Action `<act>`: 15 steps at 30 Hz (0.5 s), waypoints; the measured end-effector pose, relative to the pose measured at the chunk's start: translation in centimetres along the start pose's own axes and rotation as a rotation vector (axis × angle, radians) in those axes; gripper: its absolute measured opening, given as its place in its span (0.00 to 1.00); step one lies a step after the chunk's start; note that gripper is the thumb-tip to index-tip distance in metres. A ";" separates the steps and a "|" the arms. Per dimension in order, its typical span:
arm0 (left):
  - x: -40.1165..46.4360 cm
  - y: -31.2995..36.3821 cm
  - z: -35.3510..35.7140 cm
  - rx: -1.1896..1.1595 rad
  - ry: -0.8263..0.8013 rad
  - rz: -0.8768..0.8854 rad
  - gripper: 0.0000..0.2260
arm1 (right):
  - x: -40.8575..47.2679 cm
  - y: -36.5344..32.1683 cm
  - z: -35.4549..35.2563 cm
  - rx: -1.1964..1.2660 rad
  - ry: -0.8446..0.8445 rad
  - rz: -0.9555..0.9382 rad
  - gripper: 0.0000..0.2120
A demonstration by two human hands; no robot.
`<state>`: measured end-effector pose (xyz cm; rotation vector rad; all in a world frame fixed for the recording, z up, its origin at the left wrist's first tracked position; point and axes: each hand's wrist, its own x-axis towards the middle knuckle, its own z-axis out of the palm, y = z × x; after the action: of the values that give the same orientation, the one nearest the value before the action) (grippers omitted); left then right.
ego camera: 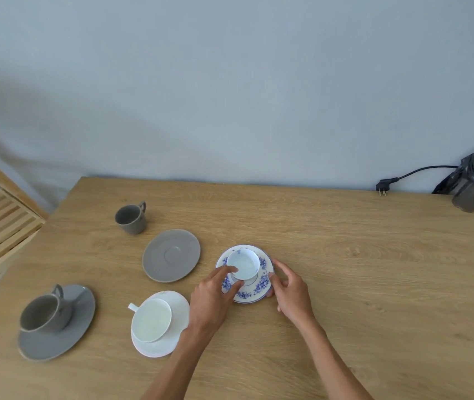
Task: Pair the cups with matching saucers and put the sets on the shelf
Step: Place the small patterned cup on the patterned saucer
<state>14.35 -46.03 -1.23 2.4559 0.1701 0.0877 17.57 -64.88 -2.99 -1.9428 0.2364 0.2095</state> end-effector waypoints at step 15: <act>3.7 -4.0 -12.8 0.006 0.234 -0.039 0.18 | -4.3 -8.2 5.2 -0.109 0.061 -0.345 0.11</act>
<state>16.27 -34.42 6.29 2.4421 0.3196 0.3584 15.42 -56.76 3.54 -2.0643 -0.0740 -0.0654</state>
